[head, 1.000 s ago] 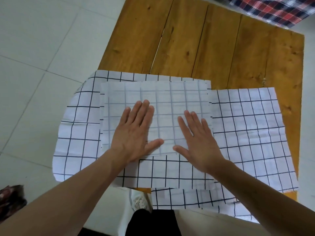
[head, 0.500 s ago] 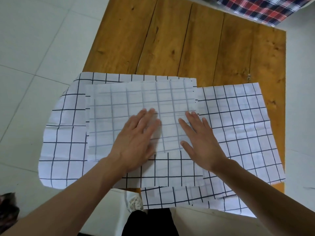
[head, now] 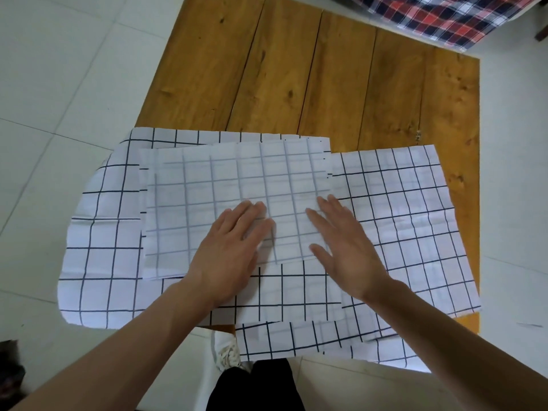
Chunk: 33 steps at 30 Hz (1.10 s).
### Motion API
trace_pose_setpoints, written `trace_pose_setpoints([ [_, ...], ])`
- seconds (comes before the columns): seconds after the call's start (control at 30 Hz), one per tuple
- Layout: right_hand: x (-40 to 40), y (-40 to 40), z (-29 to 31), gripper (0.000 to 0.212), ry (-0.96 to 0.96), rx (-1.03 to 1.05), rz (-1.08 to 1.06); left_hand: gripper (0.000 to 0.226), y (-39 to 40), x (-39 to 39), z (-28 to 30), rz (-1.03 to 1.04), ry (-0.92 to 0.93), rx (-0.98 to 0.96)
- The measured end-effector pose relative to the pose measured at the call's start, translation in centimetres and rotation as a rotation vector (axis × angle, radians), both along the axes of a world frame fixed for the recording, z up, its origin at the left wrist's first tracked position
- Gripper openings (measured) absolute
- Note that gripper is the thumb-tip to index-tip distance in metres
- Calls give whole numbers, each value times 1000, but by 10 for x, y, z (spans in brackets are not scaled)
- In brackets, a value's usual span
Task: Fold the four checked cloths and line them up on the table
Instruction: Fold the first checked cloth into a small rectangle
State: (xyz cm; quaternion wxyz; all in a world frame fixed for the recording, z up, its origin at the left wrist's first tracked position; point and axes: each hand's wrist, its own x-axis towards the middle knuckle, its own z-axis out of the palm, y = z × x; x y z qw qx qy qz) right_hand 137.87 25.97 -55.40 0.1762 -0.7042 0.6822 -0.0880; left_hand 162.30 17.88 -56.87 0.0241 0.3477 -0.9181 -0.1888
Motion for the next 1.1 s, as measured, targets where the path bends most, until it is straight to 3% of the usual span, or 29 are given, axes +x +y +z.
trace_pose_setpoints([
  [0.33, 7, 3, -5, 64, -59, 169, 19, 36, 13, 21, -8, 64, 94, -16],
  [0.47, 21, 1, 1, 67, 67, 184, 22, 33, 13, 48, -12, 112, 85, -36],
  [0.53, 49, -4, 6, 69, 112, 196, -4, 33, 15, 57, -13, 149, 84, -42],
  [0.7, 121, -28, 5, 64, -45, 210, 57, 34, 16, 61, -15, 174, 91, -44],
  [1.1, 110, -26, -18, 70, 43, 222, 158, 42, 5, 135, -9, 212, -64, -53],
])
